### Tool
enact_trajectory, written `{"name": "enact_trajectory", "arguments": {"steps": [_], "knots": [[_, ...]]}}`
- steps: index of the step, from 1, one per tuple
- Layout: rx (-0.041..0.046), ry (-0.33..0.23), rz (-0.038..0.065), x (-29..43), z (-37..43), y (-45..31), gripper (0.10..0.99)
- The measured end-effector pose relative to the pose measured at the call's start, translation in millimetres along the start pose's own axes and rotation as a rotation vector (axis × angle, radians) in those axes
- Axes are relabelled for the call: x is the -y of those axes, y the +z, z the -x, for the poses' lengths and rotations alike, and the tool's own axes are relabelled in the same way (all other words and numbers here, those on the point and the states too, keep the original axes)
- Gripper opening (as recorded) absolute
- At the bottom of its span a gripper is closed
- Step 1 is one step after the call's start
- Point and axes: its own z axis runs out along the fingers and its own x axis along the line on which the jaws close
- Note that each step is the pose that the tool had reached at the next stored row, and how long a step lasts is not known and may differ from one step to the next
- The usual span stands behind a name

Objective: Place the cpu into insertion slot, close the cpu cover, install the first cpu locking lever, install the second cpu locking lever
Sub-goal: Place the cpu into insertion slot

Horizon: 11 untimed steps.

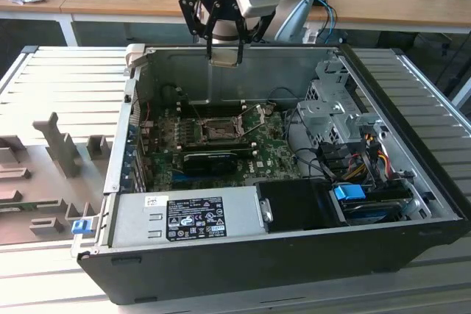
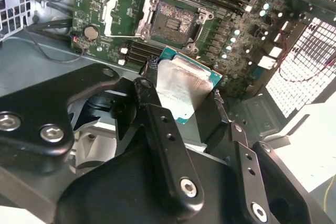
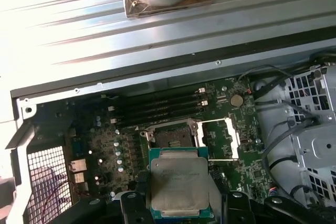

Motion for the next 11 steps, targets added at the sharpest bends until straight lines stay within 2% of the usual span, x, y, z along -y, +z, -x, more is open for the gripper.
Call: {"name": "enact_trajectory", "arguments": {"steps": [11], "knots": [[0.0074,0.083,0.002,0.1,-0.3,0.5,0.533]]}}
